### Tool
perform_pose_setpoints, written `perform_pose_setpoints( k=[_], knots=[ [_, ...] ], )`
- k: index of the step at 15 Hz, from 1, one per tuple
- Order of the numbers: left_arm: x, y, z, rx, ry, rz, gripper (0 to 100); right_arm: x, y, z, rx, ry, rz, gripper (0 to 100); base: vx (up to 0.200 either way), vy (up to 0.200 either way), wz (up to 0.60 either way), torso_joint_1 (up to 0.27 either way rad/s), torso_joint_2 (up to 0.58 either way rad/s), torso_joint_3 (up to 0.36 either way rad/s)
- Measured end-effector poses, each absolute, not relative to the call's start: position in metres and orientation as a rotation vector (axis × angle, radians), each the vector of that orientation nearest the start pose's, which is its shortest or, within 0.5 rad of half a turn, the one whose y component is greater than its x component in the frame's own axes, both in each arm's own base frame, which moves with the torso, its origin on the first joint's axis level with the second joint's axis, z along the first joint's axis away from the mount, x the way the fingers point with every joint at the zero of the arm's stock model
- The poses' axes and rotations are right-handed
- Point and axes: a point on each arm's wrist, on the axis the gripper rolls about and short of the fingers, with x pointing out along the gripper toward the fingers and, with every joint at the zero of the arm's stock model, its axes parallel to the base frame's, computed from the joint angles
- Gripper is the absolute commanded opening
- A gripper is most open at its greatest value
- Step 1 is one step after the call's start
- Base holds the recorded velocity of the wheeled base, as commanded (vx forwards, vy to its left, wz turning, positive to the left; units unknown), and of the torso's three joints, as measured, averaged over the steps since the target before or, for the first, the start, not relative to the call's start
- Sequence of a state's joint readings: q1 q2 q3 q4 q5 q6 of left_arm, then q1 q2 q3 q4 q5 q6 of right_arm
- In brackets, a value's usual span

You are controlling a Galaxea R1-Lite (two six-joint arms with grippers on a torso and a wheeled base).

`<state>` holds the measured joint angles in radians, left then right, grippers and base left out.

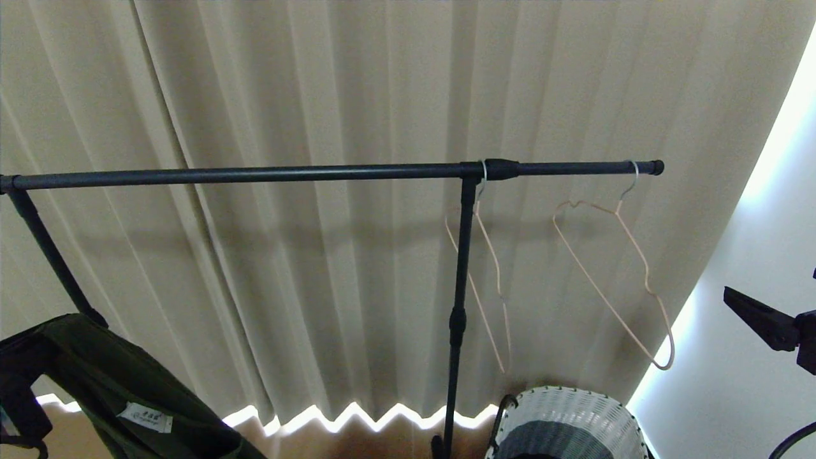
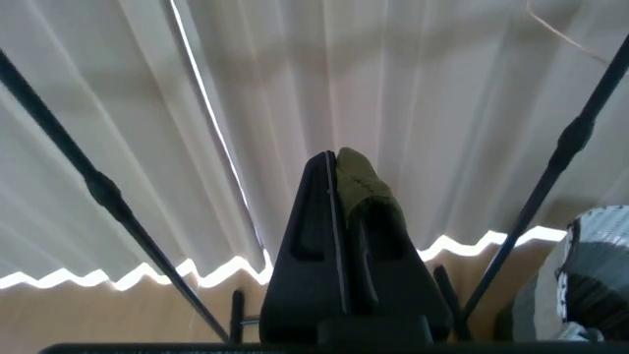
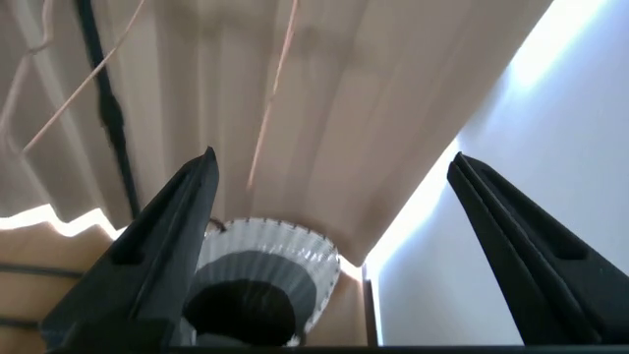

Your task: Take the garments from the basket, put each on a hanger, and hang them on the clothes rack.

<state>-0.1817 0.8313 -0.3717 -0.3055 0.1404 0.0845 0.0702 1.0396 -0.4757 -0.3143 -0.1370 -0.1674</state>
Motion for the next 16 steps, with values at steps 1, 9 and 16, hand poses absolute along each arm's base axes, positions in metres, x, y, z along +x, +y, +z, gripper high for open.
perform_pose_setpoints(
  k=[1, 9, 16],
  knots=[
    [0.091, -0.014, 0.196, 0.103, 0.154, -0.048, 0, 0.14, 0.007, 0.204, -0.193, 0.266, -0.045, 100, 0.0, 0.0, 0.0, 0.0, 0.0, 0.0],
    [0.113, -0.023, 0.186, 0.073, 0.187, -0.091, 0, 0.219, 0.014, 0.2, -0.16, 0.471, -0.032, 100, 0.0, 0.0, 0.0, 0.0, 0.0, 0.0],
    [0.113, -0.023, 0.184, 0.077, 0.195, -0.094, 0, 0.285, 0.02, 0.182, -0.048, 0.627, -0.063, 100, 0.0, 0.0, 0.0, 0.0, 0.0, 0.0]
  ],
)
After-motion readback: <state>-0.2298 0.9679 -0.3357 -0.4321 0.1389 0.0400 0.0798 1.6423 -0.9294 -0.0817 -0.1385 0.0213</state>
